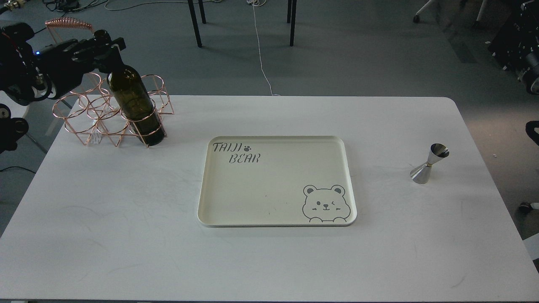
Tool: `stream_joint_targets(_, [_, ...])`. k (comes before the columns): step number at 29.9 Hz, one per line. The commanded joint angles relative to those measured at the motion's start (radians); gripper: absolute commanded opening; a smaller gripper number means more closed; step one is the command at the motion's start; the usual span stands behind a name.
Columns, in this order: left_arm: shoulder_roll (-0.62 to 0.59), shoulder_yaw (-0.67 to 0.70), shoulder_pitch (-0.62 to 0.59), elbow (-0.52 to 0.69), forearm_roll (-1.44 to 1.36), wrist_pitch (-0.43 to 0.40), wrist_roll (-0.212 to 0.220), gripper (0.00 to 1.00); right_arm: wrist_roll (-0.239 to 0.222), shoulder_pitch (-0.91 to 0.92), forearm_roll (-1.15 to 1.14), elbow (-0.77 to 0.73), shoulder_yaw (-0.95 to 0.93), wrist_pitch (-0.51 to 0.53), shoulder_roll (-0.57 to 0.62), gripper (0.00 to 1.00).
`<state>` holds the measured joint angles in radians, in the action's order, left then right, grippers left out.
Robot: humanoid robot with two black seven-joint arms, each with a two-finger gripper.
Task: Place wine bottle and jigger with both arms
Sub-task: 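Lower the bottle into a slot of the wine rack, then open the left gripper and withdraw it from the bottle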
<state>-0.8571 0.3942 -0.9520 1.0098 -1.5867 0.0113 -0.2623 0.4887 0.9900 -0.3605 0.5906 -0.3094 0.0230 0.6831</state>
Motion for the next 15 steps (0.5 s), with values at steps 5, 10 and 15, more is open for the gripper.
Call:
stream_joint_targets(5, [0.013,0.008,-0.004,0.0,0.007,0.003,0.002,0.79,0.0,0.003,0.0,0.0,0.0,0.0,0.003,0.98])
stream_joint_targets(10, [0.01,0.049,-0.01,-0.002,0.141,0.03,-0.005,0.93,0.0,0.003,0.0,0.0,0.0,0.001,0.003,0.98])
stream_joint_targets(15, [-0.01,0.071,-0.01,-0.025,0.503,0.047,-0.009,0.97,0.0,0.006,0.002,0.009,-0.01,0.011,0.003,0.98])
